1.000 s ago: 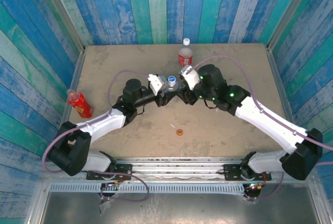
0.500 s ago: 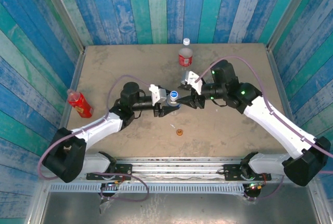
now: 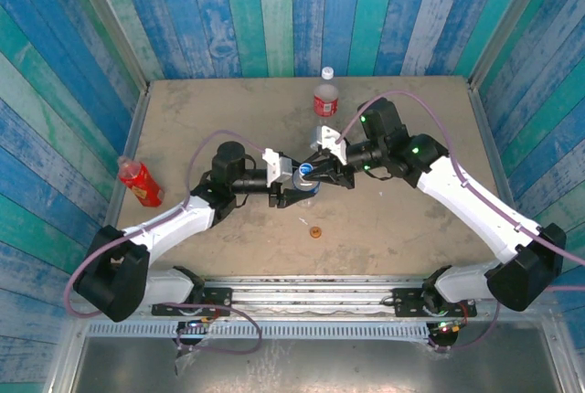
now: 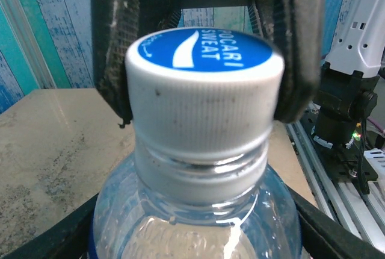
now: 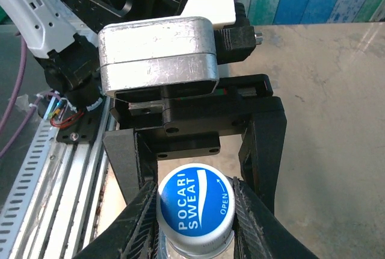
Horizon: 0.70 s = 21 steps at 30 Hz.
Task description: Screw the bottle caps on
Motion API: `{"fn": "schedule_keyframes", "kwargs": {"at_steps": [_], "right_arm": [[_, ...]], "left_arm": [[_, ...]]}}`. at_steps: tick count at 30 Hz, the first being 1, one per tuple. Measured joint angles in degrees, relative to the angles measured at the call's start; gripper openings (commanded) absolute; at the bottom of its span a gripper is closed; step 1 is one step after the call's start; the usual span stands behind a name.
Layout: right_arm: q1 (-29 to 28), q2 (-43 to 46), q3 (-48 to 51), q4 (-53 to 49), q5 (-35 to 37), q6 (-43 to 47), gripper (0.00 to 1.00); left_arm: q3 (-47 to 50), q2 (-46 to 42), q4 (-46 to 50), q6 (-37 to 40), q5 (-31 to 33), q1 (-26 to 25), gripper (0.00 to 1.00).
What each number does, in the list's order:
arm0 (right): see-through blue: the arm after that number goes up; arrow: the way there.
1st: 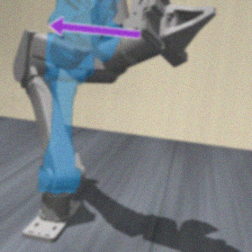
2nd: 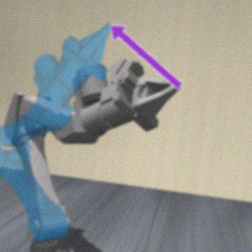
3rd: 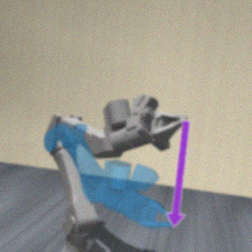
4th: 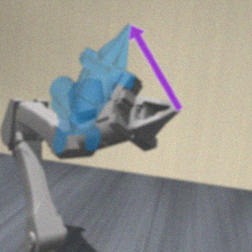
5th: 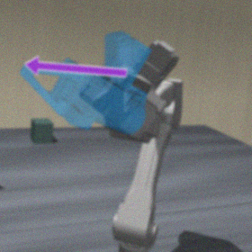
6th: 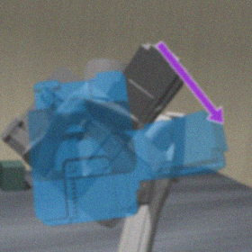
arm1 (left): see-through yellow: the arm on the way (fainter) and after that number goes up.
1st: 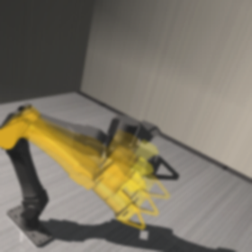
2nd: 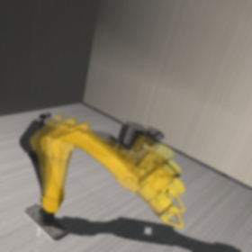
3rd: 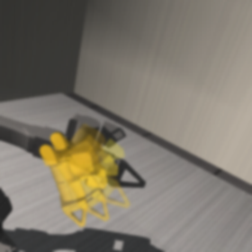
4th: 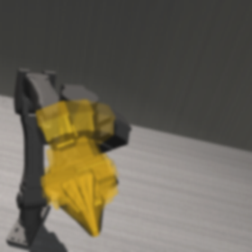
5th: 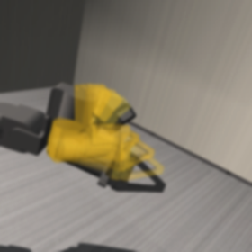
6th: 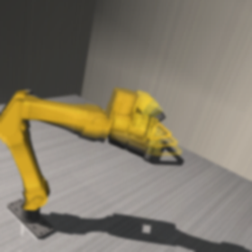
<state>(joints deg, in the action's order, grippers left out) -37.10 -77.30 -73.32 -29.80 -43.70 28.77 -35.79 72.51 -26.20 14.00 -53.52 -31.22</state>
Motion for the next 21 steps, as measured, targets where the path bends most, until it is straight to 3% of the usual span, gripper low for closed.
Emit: {"fn": "schedule_keyframes", "kwargs": {"at_steps": [8,21], "right_arm": [[-0.9,0.0,1.0,5.0,8.8,-4.6,0.23],[-8.0,-7.4,6.0,28.0,45.2,-35.8,0.21]], "left_arm": [[0.2,0.1,-2.5,-4.8,10.4,-0.5,0.62],[-4.3,9.1,-4.9,-11.9,36.5,-0.8,0.61]]}}
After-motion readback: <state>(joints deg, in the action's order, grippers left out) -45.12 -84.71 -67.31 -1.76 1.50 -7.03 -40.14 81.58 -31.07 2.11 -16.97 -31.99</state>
